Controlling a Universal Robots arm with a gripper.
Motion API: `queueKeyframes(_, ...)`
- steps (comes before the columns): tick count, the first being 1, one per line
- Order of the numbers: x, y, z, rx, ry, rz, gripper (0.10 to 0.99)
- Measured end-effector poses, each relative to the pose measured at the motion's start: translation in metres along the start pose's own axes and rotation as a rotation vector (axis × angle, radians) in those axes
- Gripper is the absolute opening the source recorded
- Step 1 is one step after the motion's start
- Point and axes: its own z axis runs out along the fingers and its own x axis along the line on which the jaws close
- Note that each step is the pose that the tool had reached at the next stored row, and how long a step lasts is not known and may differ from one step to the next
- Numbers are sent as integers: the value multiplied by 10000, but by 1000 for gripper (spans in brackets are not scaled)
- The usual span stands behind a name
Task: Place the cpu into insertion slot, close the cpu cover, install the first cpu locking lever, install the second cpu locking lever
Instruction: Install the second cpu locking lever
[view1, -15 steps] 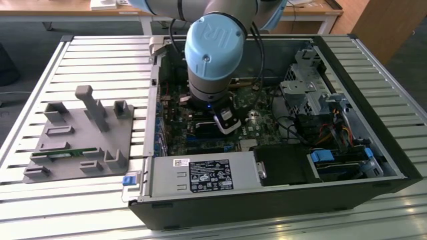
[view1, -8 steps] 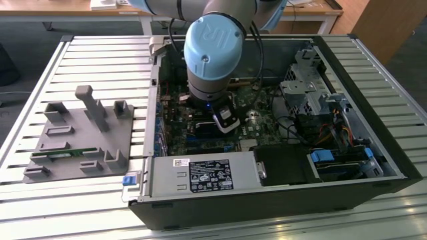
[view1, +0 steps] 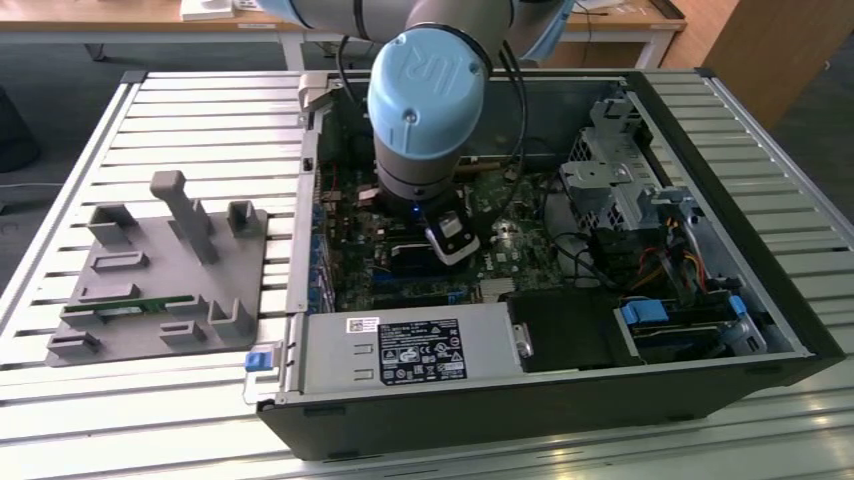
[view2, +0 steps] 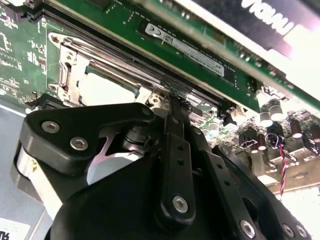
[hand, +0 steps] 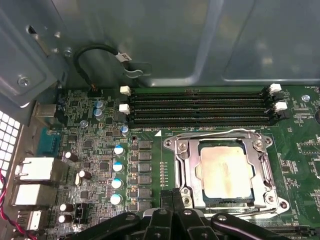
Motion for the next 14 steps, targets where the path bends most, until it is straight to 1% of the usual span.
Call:
queueKeyframes(2,0,10,-17,-6,-3,3,106)
queueKeyframes(9,1,64,-115,-9,-16,25,106)
queueKeyframes(14,1,120,-234,-9,-38,72,106)
